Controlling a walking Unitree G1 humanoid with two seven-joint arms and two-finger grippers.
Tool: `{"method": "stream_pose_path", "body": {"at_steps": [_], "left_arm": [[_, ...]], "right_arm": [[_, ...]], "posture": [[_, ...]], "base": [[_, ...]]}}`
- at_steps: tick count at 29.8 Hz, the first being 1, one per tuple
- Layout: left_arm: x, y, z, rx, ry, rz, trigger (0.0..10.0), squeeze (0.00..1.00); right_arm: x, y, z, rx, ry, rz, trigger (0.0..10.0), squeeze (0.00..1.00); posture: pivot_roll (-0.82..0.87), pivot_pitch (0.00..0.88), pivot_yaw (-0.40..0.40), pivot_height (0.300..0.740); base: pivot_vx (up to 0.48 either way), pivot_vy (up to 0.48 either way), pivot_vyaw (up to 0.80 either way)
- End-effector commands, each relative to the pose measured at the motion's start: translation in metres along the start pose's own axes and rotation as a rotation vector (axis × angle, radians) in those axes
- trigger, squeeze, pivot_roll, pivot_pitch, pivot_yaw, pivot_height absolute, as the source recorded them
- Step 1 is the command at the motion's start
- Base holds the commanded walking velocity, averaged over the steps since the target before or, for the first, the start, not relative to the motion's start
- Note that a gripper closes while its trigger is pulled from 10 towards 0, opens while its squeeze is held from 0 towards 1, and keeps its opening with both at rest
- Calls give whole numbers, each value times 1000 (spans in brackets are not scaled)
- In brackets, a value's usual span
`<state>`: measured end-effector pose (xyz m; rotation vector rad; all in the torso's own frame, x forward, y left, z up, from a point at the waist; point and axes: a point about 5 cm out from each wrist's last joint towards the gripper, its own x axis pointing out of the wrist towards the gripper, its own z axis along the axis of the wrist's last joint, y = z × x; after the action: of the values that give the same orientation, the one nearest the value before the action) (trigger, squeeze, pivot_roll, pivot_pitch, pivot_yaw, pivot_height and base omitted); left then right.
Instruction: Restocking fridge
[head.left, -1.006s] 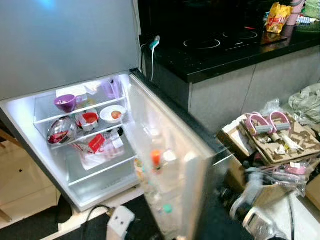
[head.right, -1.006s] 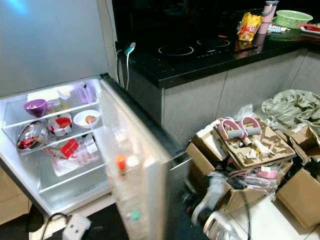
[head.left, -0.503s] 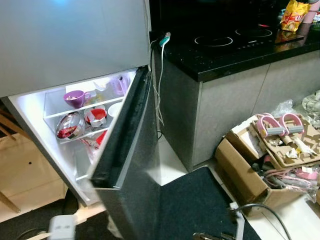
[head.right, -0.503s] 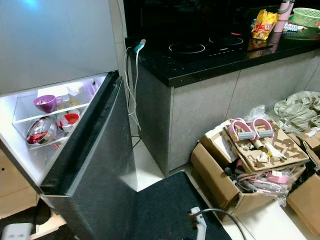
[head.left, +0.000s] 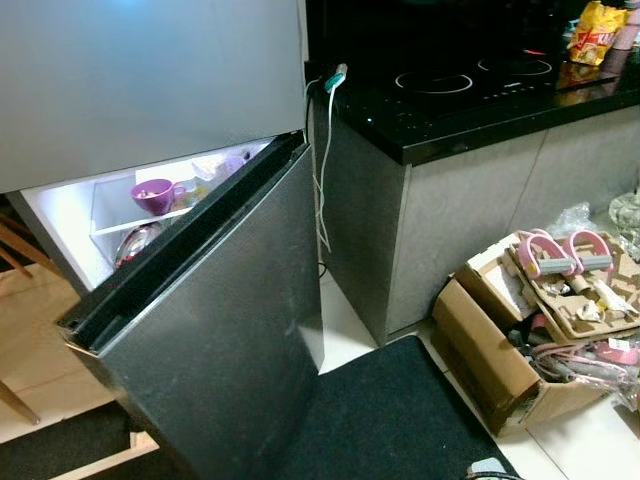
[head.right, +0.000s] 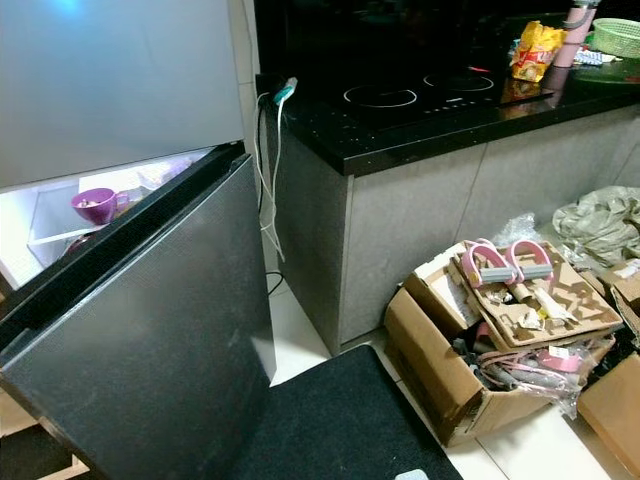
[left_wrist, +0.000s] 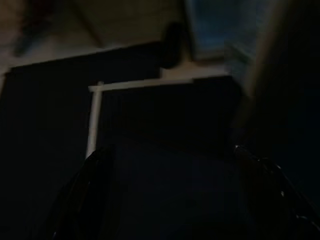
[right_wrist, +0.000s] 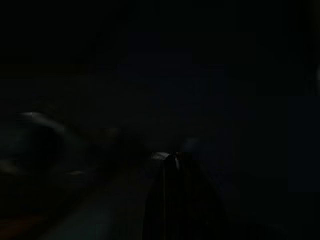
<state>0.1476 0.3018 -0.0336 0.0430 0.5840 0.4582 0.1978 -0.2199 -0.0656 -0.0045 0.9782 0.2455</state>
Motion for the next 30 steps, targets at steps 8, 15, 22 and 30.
{"method": "stream_pose_path", "body": {"at_steps": [8,15,22,30], "left_arm": [[0,-43,-11,304,60,-350,10000,0],[12,-80,15,517,-40,-522,10000,0],[32,-105,62,531,-158,-471,10000,0],[43,-109,92,546,-207,-445,10000,0]], "right_arm": [[-6,-17,-12,59,-16,-227,10000,0],[-4,-20,5,108,-93,-283,10000,0],[-4,-23,19,226,-173,-331,10000,0],[-6,-27,23,255,-192,-360,10000,0]], "posture": [[-20,143,38,740],[-15,134,27,740],[-13,124,26,740],[-14,119,26,740]], "base": [[0,0,0],[0,0,0],[0,0,0],[0,0,0]]}}
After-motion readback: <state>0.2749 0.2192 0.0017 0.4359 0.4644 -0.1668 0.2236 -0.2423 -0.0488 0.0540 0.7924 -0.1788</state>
